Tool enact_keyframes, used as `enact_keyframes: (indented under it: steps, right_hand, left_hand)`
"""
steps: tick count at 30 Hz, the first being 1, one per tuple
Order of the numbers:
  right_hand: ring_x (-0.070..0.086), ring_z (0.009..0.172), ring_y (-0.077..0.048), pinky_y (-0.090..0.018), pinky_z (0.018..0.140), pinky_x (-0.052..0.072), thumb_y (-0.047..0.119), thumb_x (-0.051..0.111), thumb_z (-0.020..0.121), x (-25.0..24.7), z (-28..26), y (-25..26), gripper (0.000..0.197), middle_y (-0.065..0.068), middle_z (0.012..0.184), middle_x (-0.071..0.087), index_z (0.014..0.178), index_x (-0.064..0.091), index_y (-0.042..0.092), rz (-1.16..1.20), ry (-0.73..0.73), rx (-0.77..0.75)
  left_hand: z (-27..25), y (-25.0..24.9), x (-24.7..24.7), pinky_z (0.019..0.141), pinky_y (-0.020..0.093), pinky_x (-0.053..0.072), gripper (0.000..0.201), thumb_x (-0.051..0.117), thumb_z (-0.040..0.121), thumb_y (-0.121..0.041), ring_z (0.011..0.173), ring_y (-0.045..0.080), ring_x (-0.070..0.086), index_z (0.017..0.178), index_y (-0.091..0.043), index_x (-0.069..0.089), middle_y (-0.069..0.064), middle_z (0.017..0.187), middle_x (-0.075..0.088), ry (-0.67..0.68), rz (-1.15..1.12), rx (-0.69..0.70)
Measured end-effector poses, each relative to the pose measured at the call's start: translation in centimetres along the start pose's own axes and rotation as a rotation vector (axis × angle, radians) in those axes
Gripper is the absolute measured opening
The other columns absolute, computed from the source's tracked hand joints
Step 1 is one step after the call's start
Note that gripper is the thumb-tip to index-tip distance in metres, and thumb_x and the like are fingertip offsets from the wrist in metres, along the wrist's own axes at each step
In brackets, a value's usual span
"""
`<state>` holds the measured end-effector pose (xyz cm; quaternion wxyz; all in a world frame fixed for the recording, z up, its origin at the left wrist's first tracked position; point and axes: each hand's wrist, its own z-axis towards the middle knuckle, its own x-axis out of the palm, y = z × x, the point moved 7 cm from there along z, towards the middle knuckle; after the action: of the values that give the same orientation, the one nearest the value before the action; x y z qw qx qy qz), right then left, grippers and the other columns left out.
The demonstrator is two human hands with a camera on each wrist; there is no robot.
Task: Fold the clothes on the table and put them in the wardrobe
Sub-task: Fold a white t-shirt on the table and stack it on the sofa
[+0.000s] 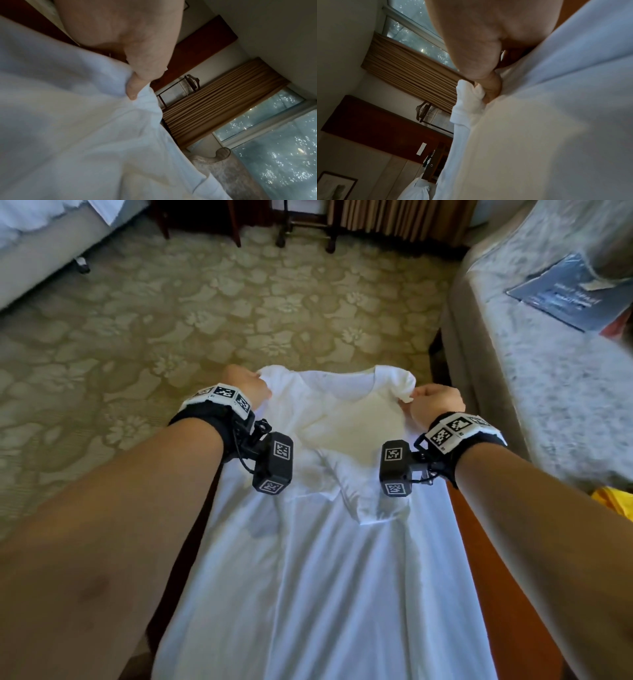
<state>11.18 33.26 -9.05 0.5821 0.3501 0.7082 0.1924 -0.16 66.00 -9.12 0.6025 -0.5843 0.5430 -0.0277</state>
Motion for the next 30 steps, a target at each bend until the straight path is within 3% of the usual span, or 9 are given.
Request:
enact_keyframes:
  steps: [2, 5, 12, 15, 20, 22, 24, 27, 30]
  right_hand:
    - [0.062, 0.082, -0.017, -0.021, 0.07, 0.044, 0.028, 0.075, 0.083, -0.1, 0.9, 0.1, 0.01, 0.006, 0.09, 0.068, 0.093, 0.074, 0.025, 0.074, -0.023, 0.017]
    - [0.065, 0.081, -0.016, -0.022, 0.068, 0.047, 0.031, 0.076, 0.083, -0.7, 1.9, 0.9, 0.016, 0.004, 0.089, 0.07, 0.096, 0.073, 0.022, 0.173, -0.06, 0.013]
    - [0.063, 0.098, -0.019, -0.033, 0.095, 0.053, 0.025, 0.075, 0.082, -2.4, 2.0, 1.8, 0.031, 0.006, 0.097, 0.064, 0.112, 0.068, 0.029, 0.33, -0.079, 0.01]
    - [0.062, 0.097, -0.017, -0.031, 0.094, 0.052, 0.017, 0.071, 0.084, -3.6, 0.5, 2.0, 0.036, 0.006, 0.103, 0.064, 0.117, 0.068, 0.031, 0.37, -0.082, -0.041]
    - [0.062, 0.106, -0.016, -0.03, 0.096, 0.052, 0.004, 0.066, 0.082, -7.1, -3.6, 3.1, 0.043, 0.004, 0.114, 0.067, 0.116, 0.066, 0.03, 0.462, -0.063, -0.13]
    - [0.061, 0.108, -0.016, -0.031, 0.097, 0.052, -0.001, 0.066, 0.08, -8.5, -5.6, 2.6, 0.046, 0.002, 0.117, 0.068, 0.116, 0.067, 0.028, 0.455, -0.054, -0.146]
    - [0.065, 0.103, -0.018, -0.033, 0.092, 0.055, -0.004, 0.065, 0.077, -9.4, -7.8, 1.3, 0.045, -0.001, 0.108, 0.071, 0.111, 0.071, 0.024, 0.455, -0.042, -0.143]
    - [0.064, 0.078, -0.014, -0.023, 0.066, 0.053, -0.008, 0.054, 0.078, -9.7, -11.2, -1.9, 0.038, 0.0, 0.078, 0.07, 0.08, 0.072, 0.025, 0.41, -0.005, -0.113]
    - [0.057, 0.059, -0.012, -0.013, 0.048, 0.045, -0.014, 0.039, 0.084, -8.8, -13.6, -5.1, 0.042, 0.004, 0.056, 0.063, 0.062, 0.06, 0.015, 0.378, 0.107, -0.05]
  left_hand:
    - [0.7, -0.2, 0.2, 0.073, 0.025, 0.041, 0.005, 0.066, 0.086, -0.006, 0.083, 0.02, 0.051, 0.084, -0.009, 0.063, 0.003, 0.08, 0.055, -0.045, -0.07, 0.034]
    - [1.3, -1.4, 0.1, 0.054, 0.013, 0.038, 0.026, 0.06, 0.084, 0.0, 0.079, 0.016, 0.048, 0.075, -0.02, 0.048, -0.007, 0.072, 0.046, -0.119, -0.149, 0.121]
    - [0.5, -3.3, -0.4, 0.052, 0.009, 0.042, 0.041, 0.053, 0.085, 0.004, 0.082, 0.009, 0.059, 0.116, -0.02, 0.063, -0.011, 0.09, 0.059, -0.159, -0.319, 0.164]
    - [-0.8, -3.8, -1.5, 0.053, 0.012, 0.045, 0.05, 0.051, 0.083, 0.008, 0.076, 0.005, 0.06, 0.12, -0.023, 0.063, -0.007, 0.095, 0.063, -0.148, -0.338, 0.166]
    - [-5.6, -5.1, -4.4, 0.076, 0.026, 0.058, 0.044, 0.05, 0.082, 0.009, 0.077, 0.012, 0.065, 0.114, -0.015, 0.068, -0.003, 0.086, 0.067, -0.189, -0.494, 0.164]
    - [-8.1, -5.2, -5.2, 0.066, 0.021, 0.055, 0.041, 0.05, 0.081, 0.01, 0.063, 0.005, 0.061, 0.111, -0.011, 0.069, -0.004, 0.078, 0.065, -0.171, -0.501, 0.173]
    - [-10.4, -4.4, -6.0, 0.052, 0.014, 0.049, 0.04, 0.05, 0.081, 0.012, 0.049, -0.001, 0.057, 0.108, -0.01, 0.07, -0.004, 0.075, 0.064, -0.156, -0.466, 0.189]
    - [-13.7, -2.3, -6.2, 0.045, 0.011, 0.043, 0.039, 0.05, 0.082, 0.016, 0.06, 0.009, 0.057, 0.108, -0.005, 0.07, 0.007, 0.089, 0.066, -0.086, -0.371, 0.204]
    - [-16.3, 0.1, -6.0, 0.047, 0.008, 0.042, 0.031, 0.048, 0.08, 0.018, 0.051, 0.005, 0.054, 0.08, -0.004, 0.07, 0.001, 0.065, 0.067, 0.025, -0.248, 0.224]
